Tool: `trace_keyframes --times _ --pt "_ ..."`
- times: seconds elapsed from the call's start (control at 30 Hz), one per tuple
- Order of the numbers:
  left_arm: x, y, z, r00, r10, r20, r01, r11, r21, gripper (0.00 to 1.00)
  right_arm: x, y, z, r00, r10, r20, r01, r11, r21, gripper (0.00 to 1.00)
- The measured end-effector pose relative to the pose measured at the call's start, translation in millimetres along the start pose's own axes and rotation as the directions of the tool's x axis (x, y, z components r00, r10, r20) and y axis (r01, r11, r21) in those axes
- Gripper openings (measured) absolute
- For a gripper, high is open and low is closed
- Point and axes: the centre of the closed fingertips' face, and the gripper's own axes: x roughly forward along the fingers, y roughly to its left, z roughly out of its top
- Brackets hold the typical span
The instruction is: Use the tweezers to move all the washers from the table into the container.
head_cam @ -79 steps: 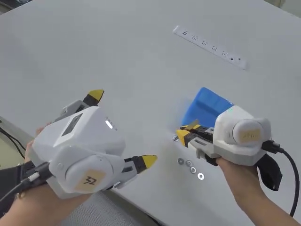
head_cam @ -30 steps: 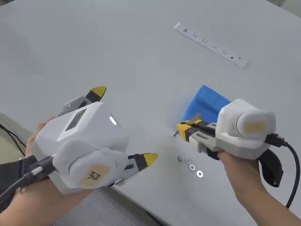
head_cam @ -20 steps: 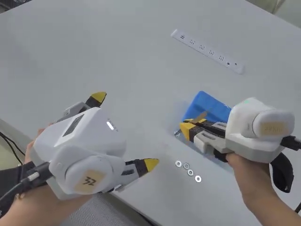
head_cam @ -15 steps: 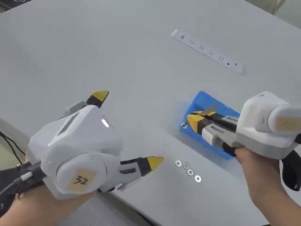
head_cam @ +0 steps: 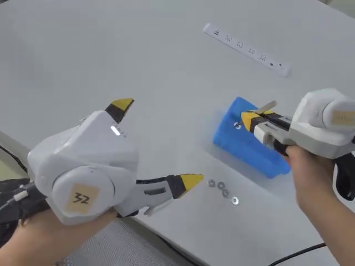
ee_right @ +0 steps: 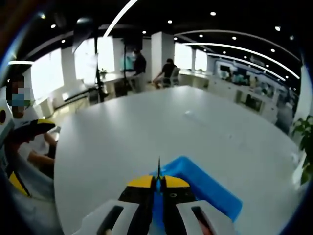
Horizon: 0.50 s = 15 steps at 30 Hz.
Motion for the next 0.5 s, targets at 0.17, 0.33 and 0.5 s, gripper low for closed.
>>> trace_keyframes --times 0.17,0.33,0.5 --pt "1.2 -0.9 -1.1 1.0000 0.000 -0.006 0.000 1.000 0.009 0.99 11.6 -2.2 -15.4 0.9997 0.007 -0.025 -0.006 1.000 0.010 0.03" --pt "1.9 0.3 -1.8 0.9999 0.006 -0.010 -0.006 1.000 0.005 0.99 18.5 -2.1 -18.8 0.9993 0.018 -0.034 -0.017 0.999 0.042 0.03" --pt "3.3 -0.2 -5.8 0.9994 0.009 -0.033 -0.009 1.000 0.023 0.99 28.6 -6.4 -15.3 0.9995 0.016 -0.028 -0.014 0.998 0.062 0.03"
